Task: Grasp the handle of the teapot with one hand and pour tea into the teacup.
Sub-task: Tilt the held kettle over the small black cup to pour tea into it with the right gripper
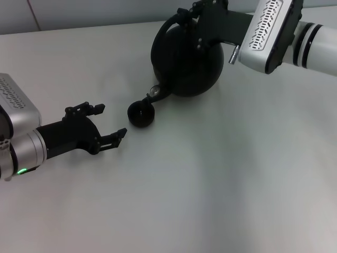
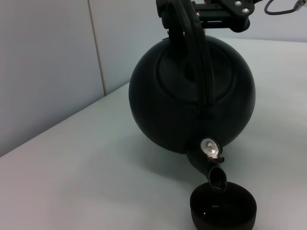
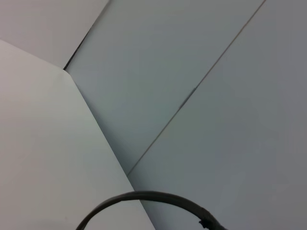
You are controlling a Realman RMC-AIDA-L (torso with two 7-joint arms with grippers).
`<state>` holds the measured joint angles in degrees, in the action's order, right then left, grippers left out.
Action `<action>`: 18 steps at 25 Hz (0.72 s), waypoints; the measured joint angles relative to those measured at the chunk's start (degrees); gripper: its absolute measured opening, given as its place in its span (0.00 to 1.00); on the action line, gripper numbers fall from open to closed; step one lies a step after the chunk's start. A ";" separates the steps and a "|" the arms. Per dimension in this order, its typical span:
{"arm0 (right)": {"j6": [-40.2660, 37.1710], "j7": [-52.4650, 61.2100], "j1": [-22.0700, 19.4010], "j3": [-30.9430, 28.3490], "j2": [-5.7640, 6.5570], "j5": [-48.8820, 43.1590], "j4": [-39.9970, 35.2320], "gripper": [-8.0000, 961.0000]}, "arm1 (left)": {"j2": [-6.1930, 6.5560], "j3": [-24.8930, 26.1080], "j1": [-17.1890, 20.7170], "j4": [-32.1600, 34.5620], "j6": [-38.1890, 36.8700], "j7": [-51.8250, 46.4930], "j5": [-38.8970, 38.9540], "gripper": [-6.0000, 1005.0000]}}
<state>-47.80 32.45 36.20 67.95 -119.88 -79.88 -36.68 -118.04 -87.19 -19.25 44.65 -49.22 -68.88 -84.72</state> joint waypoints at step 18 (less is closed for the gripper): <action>0.73 -0.02 -0.04 1.52 0.00 0.00 -0.76 0.10 | 0.09 0.11 -0.03 -0.11 0.00 0.07 0.00 0.81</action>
<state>-47.07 32.43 36.16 69.47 -119.89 -79.89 -37.44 -117.95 -87.08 -19.28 44.55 -49.22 -68.81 -84.73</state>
